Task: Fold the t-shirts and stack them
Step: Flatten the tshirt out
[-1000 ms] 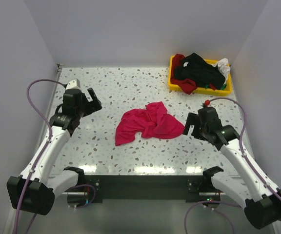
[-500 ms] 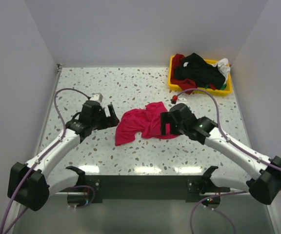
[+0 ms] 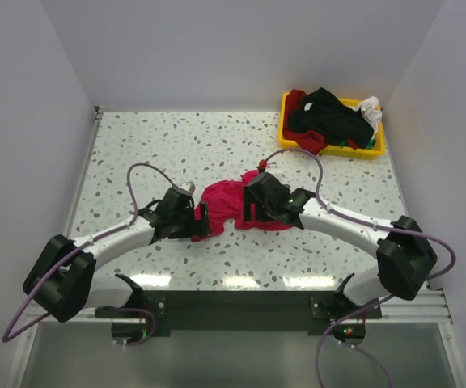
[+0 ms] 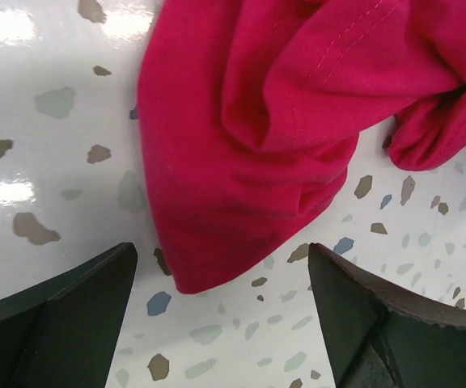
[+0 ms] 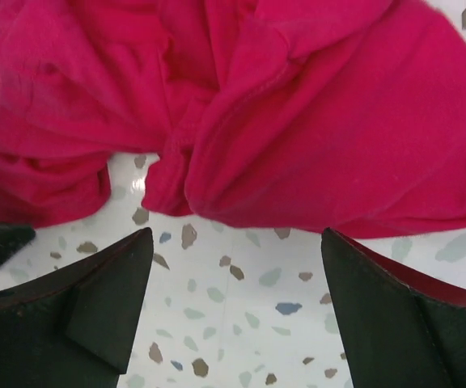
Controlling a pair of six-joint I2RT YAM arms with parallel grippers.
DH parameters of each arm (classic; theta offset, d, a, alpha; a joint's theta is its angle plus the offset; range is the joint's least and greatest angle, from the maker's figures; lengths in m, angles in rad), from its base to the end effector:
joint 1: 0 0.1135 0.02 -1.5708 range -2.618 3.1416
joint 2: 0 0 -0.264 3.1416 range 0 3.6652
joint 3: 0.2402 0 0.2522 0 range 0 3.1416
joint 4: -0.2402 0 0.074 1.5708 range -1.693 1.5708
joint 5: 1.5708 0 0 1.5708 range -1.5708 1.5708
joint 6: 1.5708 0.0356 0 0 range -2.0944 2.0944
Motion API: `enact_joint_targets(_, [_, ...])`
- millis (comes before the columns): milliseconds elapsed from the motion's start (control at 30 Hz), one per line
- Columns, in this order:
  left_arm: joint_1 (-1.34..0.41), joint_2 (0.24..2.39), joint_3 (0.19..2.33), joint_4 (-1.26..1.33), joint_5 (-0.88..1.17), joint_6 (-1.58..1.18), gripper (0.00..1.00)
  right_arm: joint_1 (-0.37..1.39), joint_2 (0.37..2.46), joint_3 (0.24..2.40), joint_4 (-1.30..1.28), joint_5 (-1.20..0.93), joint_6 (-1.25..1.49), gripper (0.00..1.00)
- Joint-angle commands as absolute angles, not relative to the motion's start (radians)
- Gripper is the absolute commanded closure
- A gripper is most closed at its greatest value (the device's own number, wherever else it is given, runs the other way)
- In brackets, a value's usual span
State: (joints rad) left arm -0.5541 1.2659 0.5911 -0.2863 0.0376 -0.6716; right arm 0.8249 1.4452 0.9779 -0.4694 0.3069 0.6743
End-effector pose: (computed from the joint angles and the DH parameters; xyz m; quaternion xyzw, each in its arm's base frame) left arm 0.1968 -0.1233 0.1693 -0.0504 0.9524 -0.1873 0.2352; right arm 0.2092 0.2105 0.2317 -0.0231 0.9399 0.1036 0.3245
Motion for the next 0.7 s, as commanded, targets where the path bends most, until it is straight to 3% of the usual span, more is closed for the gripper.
enact_joint_targets(0, [-0.58, 1.328, 0.618, -0.184, 0.022, -0.701, 0.09, 0.83, 1.5, 1.083, -0.448, 0.46, 0.718, 0.13])
enact_joint_targets(167, [-0.584, 1.433, 0.696, -0.242, -0.129, -0.657, 0.26, 0.828, 1.586, 1.155, -0.448, 0.495, 0.683, 0.17])
enact_joint_targets(200, [-0.584, 1.445, 0.706, -0.248, -0.139, -0.643, 0.38, 0.828, 1.604, 1.164, -0.462, 0.502, 0.686, 0.18])
enact_joint_targets(267, [-0.586, 1.477, 0.724, -0.252, -0.132, -0.624, 0.51, 0.83, 1.65, 1.181, -0.469, 0.508, 0.693, 0.25])
enact_joint_targets(300, [-0.586, 1.486, 0.726, -0.253, -0.136, -0.621, 0.7, 0.828, 1.664, 1.184, -0.475, 0.505, 0.695, 0.27])
enact_joint_targets(400, [-0.586, 1.479, 0.715, -0.258, -0.149, -0.63, 1.0, 0.83, 1.71, 1.2, -0.524, 0.499, 0.716, 0.35])
enact_joint_targets(500, [-0.586, 1.445, 0.703, -0.271, -0.172, -0.644, 1.0, 0.828, 1.706, 1.184, -0.548, 0.509, 0.729, 0.56])
enact_joint_targets(533, [-0.586, 1.424, 0.701, -0.279, -0.178, -0.646, 1.0, 0.83, 1.692, 1.177, -0.546, 0.511, 0.73, 0.67])
enact_joint_targets(567, [-0.586, 1.413, 0.703, -0.285, -0.184, -0.646, 1.0, 0.83, 1.649, 1.157, -0.543, 0.523, 0.732, 0.88])
enact_joint_targets(633, [-0.586, 1.376, 0.718, -0.319, -0.227, -0.661, 1.0, 0.83, 1.596, 1.141, -0.546, 0.538, 0.729, 1.0])
enact_joint_targets(667, [-0.586, 1.362, 0.729, -0.334, -0.244, -0.67, 1.0, 0.83, 1.532, 1.134, -0.563, 0.554, 0.721, 1.0])
